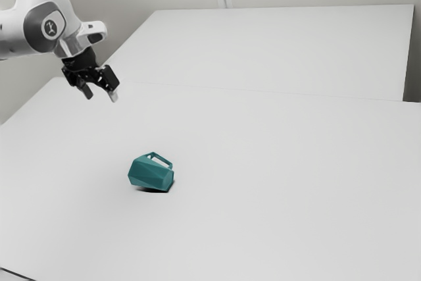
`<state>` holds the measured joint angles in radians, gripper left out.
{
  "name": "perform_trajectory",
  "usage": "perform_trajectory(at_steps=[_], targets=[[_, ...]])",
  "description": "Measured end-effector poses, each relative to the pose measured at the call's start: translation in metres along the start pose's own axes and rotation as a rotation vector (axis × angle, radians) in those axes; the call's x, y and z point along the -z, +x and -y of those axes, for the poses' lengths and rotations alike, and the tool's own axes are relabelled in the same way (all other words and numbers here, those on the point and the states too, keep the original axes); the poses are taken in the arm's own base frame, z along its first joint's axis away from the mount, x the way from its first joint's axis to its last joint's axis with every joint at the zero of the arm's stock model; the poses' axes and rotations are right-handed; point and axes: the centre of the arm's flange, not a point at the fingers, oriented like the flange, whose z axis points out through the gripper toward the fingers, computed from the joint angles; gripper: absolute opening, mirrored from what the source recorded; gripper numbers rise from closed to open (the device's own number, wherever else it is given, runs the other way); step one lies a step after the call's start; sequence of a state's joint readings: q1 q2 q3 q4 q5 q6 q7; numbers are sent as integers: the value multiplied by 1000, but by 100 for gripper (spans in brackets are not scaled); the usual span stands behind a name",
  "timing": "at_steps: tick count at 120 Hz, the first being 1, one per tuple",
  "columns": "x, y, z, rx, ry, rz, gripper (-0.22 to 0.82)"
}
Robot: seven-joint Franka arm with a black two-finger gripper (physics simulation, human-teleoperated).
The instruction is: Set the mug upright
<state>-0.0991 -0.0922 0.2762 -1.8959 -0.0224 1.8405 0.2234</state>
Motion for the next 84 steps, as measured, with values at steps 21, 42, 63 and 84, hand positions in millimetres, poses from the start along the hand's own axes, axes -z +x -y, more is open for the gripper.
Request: perform_trajectory(at_steps=[21, 42, 63, 84], targets=[[-28, -17, 36, 100, -135, -13, 59], [-56, -33, 58, 145, -283, -28, 59], [-89, -47, 77, 164, -425, -46, 59], [-135, -55, 97, 177, -560, -70, 59]])
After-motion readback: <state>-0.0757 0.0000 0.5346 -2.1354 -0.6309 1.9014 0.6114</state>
